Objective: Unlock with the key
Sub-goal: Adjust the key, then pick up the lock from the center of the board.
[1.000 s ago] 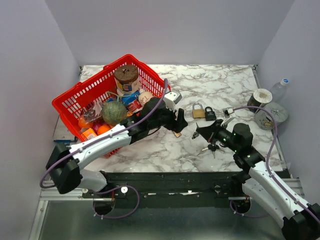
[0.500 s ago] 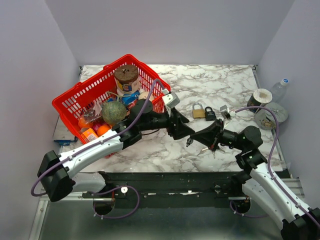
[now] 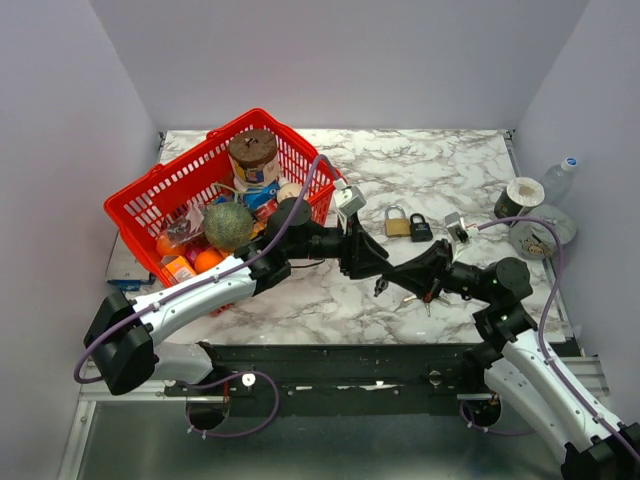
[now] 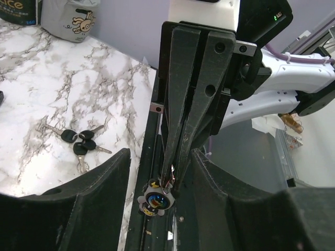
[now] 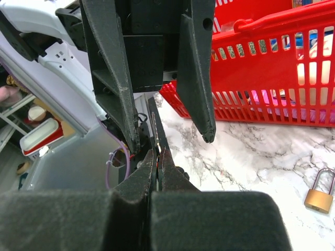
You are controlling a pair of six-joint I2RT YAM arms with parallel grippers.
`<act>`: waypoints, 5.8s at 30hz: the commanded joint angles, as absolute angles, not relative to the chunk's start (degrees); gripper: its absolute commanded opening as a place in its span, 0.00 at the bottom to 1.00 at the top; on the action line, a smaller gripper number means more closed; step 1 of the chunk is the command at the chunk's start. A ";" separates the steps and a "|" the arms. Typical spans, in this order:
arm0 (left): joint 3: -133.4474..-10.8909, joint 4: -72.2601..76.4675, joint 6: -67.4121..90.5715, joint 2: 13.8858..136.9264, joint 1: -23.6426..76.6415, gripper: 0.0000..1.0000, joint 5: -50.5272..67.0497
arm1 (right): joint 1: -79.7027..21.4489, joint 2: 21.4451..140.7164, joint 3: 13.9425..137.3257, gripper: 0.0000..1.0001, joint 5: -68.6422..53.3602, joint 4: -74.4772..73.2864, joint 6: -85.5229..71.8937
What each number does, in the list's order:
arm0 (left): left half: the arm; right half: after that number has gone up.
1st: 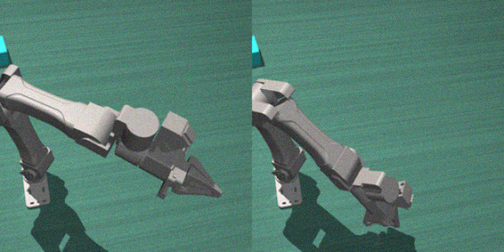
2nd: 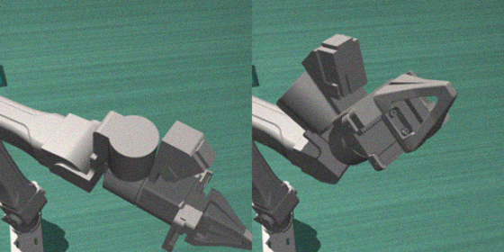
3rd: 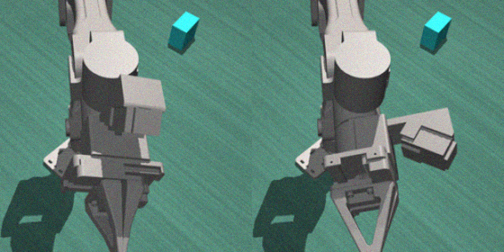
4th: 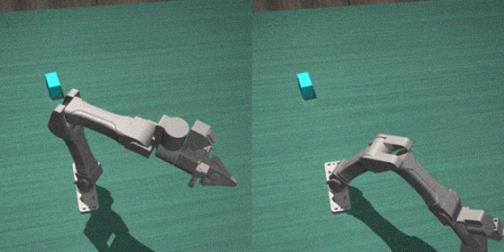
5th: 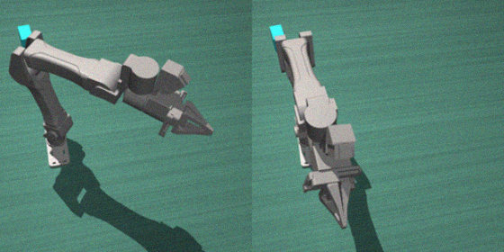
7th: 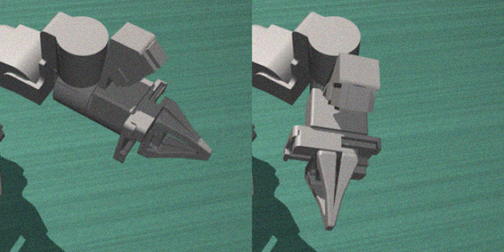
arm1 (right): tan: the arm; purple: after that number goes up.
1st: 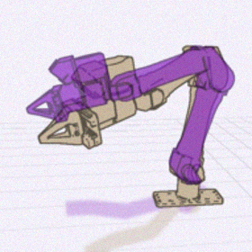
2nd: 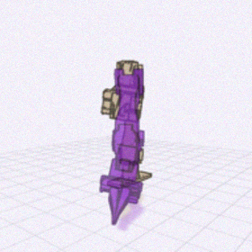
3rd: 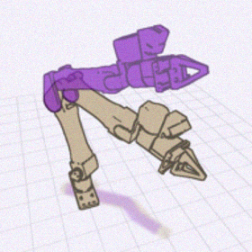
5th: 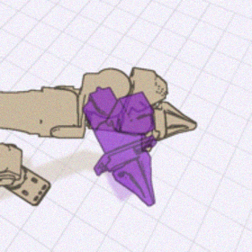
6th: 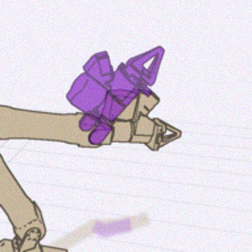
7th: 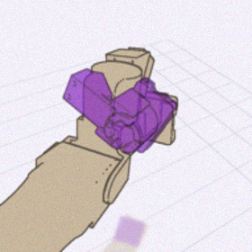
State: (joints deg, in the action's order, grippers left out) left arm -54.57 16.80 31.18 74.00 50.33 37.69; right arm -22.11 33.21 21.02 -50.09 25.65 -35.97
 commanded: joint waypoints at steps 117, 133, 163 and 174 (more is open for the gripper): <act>-56.51 13.18 26.28 76.20 48.34 0.00 42.71 | -22.68 36.74 29.44 0.41 -47.37 4.92 -19.86; -56.60 13.18 26.37 76.20 48.34 0.00 42.89 | -22.94 39.19 27.51 0.08 -49.22 10.63 -23.20; -51.07 1.13 23.97 71.69 64.42 0.74 -8.25 | -1.94 42.63 31.27 0.01 -32.96 4.40 -23.21; -60.02 -7.89 44.99 94.29 61.18 0.74 -10.45 | 3.07 46.05 38.85 0.01 -31.99 8.34 -25.66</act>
